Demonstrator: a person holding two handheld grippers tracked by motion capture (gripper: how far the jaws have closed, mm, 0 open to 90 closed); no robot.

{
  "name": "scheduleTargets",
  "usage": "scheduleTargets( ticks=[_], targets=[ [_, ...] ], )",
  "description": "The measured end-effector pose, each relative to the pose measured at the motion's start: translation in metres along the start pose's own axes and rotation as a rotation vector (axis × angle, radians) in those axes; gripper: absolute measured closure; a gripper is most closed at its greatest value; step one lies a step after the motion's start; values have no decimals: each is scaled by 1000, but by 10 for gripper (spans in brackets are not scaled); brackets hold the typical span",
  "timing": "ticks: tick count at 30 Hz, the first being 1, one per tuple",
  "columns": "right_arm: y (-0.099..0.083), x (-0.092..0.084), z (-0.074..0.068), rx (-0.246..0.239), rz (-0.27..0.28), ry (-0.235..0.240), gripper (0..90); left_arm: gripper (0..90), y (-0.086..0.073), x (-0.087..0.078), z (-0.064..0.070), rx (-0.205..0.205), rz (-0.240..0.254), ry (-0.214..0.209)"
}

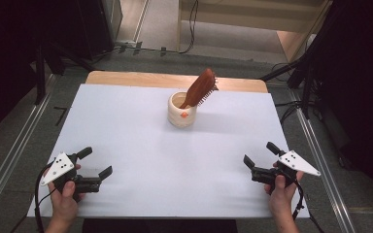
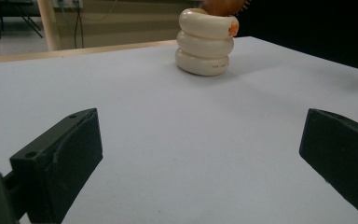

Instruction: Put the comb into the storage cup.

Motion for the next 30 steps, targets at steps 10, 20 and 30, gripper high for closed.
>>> scheduleTargets(
  ticks=[10,20,30],
  targets=[
    [-12,-10,7,7,-14,-11,0,0,0,0,0,3,1,-1],
    [-26,-21,15,11,-29,-32,0,0,0,0,1,4,-1,3],
    [-37,-26,21,19,-29,-46,0,0,0,0,1,7,1,2]
  ],
)
Point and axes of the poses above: each handheld gripper's, and its own axes: x roughly forward along the jaws, y roughly out of its top, z roughly to its right, the point moved 6 cm from there along x, roughly forward along the jaws, and after that the axes turned 13 degrees about -x, right-handed, at the moved point
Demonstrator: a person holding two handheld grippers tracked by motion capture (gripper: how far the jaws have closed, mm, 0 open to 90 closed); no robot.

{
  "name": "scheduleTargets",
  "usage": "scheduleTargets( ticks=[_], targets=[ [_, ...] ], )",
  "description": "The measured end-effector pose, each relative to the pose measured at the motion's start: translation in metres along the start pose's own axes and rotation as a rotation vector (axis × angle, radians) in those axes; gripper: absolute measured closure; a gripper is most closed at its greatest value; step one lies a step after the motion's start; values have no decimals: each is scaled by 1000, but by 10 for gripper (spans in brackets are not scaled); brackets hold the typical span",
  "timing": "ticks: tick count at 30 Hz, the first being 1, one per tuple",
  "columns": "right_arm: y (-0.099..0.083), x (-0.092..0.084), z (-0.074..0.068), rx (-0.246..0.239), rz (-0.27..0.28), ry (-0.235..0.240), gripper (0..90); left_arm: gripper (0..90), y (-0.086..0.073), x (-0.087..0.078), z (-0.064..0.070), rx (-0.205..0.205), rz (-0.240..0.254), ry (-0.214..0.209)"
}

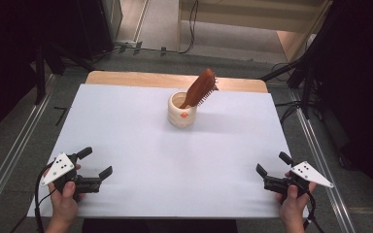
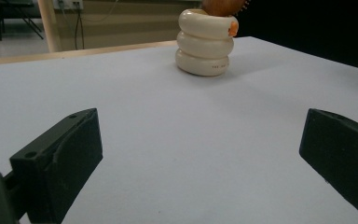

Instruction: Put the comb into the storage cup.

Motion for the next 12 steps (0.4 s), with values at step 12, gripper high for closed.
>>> scheduleTargets(
  ticks=[12],
  targets=[
    [-2,5,-1,0,2,-10,0,0,-1,1,0,7,-5,0]
  ],
)
Point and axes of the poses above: each handheld gripper's, and its own axes: x roughly forward along the jaws, y roughly out of its top, z roughly to its right, the point moved 6 cm from there along x, roughly forward along the jaws, and after that the axes turned 13 degrees about -x, right-handed, at the moved point
